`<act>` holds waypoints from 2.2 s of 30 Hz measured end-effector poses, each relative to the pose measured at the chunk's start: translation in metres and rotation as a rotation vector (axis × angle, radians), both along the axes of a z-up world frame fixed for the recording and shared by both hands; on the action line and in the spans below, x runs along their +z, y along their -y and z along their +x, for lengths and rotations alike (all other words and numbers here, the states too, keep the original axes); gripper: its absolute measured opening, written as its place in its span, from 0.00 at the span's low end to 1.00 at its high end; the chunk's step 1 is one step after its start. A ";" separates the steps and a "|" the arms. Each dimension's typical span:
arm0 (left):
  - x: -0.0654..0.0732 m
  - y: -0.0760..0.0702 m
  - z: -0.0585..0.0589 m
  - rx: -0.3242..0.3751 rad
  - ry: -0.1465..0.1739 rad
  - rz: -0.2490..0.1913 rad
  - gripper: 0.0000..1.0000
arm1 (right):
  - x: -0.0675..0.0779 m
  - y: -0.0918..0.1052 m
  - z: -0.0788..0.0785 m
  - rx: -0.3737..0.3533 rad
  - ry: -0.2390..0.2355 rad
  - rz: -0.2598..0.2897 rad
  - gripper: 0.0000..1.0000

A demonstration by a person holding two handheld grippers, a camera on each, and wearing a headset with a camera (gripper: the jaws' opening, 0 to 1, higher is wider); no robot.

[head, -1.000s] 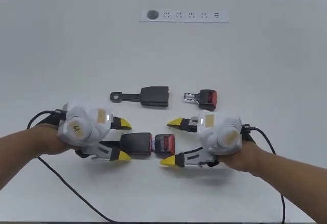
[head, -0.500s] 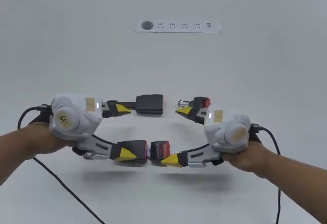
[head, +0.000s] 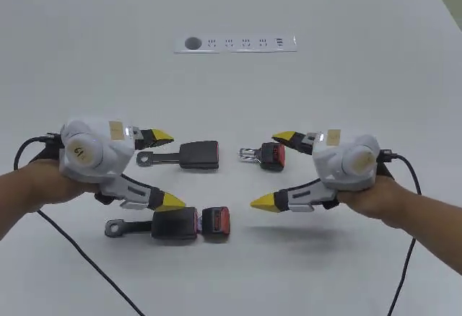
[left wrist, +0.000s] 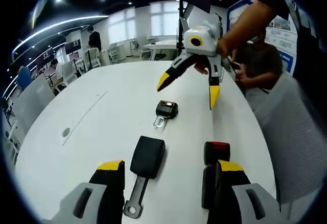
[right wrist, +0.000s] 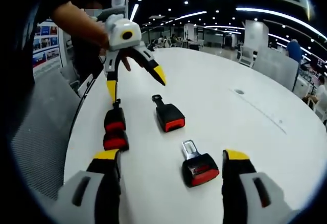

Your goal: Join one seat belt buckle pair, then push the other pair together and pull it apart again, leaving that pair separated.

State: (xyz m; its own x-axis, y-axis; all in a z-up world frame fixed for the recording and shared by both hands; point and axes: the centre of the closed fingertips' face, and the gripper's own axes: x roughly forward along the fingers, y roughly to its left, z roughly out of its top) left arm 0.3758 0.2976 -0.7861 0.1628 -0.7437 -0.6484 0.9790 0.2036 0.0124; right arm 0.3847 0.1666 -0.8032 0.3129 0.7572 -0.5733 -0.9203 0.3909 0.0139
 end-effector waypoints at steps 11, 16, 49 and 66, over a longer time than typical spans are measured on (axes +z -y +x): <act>-0.010 0.003 0.028 -0.001 0.001 0.015 0.73 | -0.021 0.028 0.014 -0.008 -0.061 -0.045 0.81; -0.026 0.005 0.033 -0.016 -0.015 0.040 0.72 | -0.028 0.027 0.017 0.027 -0.079 -0.067 0.79; -0.075 0.021 0.045 -0.147 -0.035 0.109 0.37 | -0.052 0.020 0.027 0.234 -0.093 -0.129 0.37; -0.078 0.028 0.050 -0.200 -0.028 0.132 0.35 | -0.051 0.026 0.030 0.248 -0.098 -0.113 0.34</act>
State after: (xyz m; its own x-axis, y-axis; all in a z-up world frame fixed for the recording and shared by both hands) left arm 0.4257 0.2692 -0.8639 0.0013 -0.6676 -0.7445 1.0000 0.0044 -0.0021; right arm 0.4144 0.1402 -0.8542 0.0646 0.7336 -0.6766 -0.9845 0.1578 0.0770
